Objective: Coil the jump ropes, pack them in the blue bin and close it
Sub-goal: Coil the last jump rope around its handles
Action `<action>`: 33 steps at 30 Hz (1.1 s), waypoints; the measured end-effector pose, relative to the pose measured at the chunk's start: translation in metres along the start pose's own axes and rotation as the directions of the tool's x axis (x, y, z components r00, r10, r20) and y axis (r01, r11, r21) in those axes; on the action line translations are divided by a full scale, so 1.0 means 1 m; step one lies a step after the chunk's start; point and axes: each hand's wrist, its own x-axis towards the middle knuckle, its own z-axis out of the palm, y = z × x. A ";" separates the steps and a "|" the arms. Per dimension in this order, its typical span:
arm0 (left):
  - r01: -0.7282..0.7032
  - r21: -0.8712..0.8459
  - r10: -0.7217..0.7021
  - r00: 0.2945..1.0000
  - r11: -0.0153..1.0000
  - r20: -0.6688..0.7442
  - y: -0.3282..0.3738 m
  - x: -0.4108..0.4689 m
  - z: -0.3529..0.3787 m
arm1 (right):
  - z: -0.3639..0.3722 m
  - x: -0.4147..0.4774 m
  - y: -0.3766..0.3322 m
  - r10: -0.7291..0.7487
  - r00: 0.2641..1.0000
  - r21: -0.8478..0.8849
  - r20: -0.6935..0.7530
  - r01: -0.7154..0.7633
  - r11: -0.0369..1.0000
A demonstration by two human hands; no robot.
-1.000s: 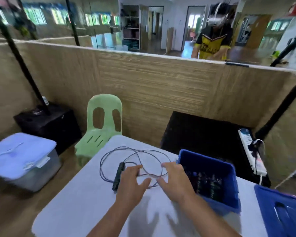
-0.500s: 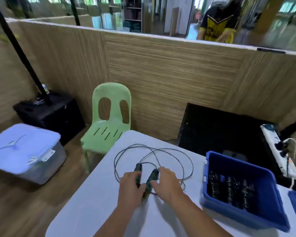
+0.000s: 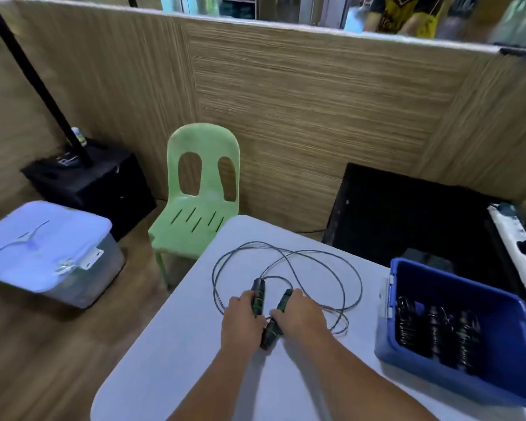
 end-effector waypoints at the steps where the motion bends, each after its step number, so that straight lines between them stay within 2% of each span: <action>1: 0.006 -0.004 -0.006 1.000 1.000 0.005 0.000 0.001 0.000 | 0.001 0.001 -0.001 0.011 1.000 0.019 0.010 -0.011 1.000; 8: 0.047 -0.080 -0.043 0.998 0.996 0.054 0.004 -0.004 -0.010 | 0.003 -0.003 -0.003 -0.005 0.999 0.139 0.051 -0.002 0.990; 12: 0.078 -0.315 -0.046 0.993 0.946 0.109 0.014 -0.019 -0.026 | -0.006 -0.012 0.002 -0.064 0.998 0.343 0.023 0.053 0.938; 15: 0.042 -0.526 0.039 0.989 0.849 0.143 0.023 -0.034 -0.042 | -0.022 -0.026 0.003 -0.077 0.997 0.478 0.009 0.064 0.876; 17: 0.041 -0.607 0.082 0.981 0.794 0.174 0.029 -0.045 -0.051 | -0.035 -0.038 0.005 -0.084 0.996 0.544 -0.015 0.079 0.836; 24: -0.054 -0.722 0.205 0.971 0.690 0.123 0.051 -0.083 -0.057 | -0.066 -0.072 0.023 -0.055 0.998 0.685 -0.026 0.058 0.726; 27: -0.101 -0.723 0.244 0.965 0.684 0.096 0.059 -0.101 -0.045 | -0.075 -0.081 0.035 -0.011 0.999 0.710 -0.044 0.038 0.703; 29: -0.150 -0.670 0.265 0.961 0.727 0.073 0.065 -0.113 -0.032 | -0.082 -0.092 0.040 0.043 0.999 0.775 -0.018 -0.013 0.632; 33: -0.305 -0.511 0.322 0.945 0.804 -0.057 0.085 -0.151 -0.015 | -0.103 -0.120 0.047 0.119 0.988 0.928 0.095 -0.131 0.350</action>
